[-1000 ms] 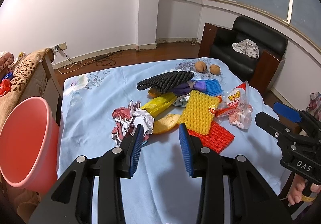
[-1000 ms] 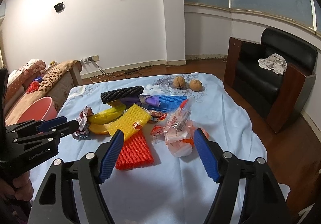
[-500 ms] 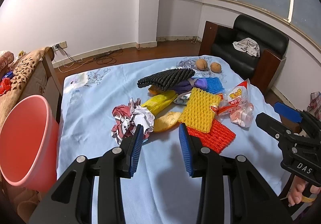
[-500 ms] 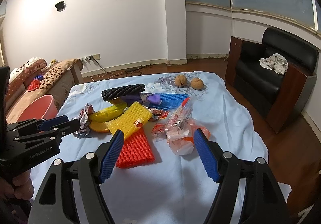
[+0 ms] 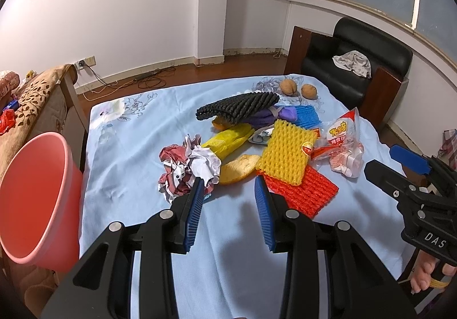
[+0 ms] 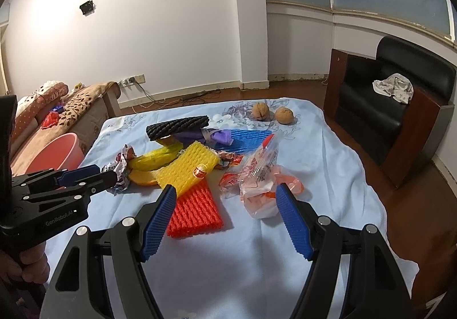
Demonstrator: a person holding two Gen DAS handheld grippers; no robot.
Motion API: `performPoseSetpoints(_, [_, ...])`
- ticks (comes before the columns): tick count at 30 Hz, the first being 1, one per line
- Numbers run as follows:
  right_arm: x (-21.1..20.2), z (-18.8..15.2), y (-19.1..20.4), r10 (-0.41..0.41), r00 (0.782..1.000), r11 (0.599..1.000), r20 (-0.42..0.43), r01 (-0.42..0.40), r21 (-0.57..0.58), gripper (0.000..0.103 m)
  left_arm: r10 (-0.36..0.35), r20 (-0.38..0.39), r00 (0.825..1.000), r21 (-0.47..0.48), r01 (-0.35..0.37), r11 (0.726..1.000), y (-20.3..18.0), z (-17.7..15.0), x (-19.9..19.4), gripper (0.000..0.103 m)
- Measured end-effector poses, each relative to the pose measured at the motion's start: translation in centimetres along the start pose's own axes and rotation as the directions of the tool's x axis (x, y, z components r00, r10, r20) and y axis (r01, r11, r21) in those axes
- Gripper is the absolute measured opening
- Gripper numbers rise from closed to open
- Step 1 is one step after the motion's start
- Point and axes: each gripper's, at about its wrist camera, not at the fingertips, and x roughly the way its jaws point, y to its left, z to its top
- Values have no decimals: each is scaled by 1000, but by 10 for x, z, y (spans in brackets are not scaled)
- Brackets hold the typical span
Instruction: Collect trash
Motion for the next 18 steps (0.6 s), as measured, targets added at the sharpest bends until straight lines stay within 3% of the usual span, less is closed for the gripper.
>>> performPoseSetpoints(18, [7,-1,-3,25,1000,1000,-18,-25,13,71,9,-25,1000,7,-9,1000,0,0,8,37])
